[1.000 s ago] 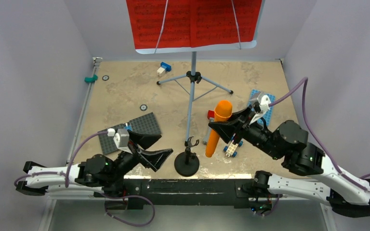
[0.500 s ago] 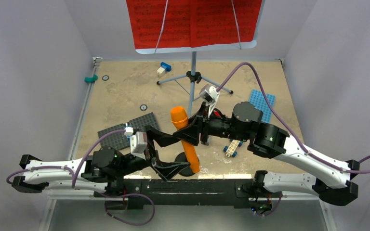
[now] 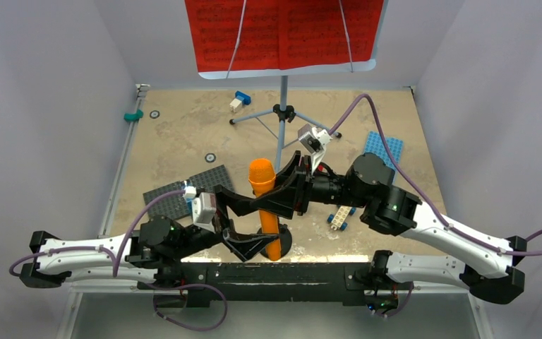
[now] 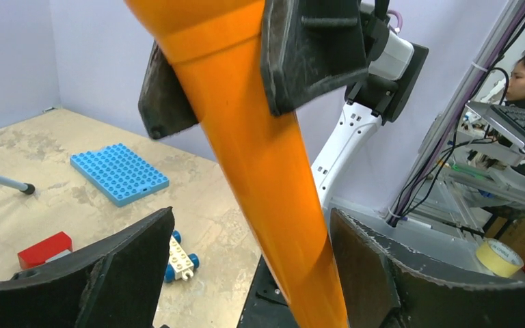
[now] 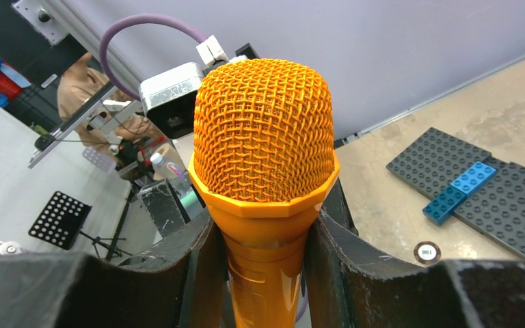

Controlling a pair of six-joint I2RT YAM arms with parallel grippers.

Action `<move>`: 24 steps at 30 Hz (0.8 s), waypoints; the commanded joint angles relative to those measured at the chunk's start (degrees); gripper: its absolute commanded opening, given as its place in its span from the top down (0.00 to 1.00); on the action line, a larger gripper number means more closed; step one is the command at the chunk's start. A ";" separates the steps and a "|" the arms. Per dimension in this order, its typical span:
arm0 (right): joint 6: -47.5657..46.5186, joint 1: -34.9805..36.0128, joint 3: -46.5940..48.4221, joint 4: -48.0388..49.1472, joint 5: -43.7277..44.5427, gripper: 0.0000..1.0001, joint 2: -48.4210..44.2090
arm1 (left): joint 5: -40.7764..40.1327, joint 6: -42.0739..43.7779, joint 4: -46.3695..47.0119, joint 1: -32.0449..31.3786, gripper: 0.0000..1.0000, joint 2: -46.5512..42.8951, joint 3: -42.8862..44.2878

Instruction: Pack up the instrument practice props

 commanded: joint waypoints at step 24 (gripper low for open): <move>-4.75 -1.80 -7.75 -14.98 17.15 0.18 -13.47 | -14.61 -13.19 -34.79 19.56 1.00 -7.45 8.91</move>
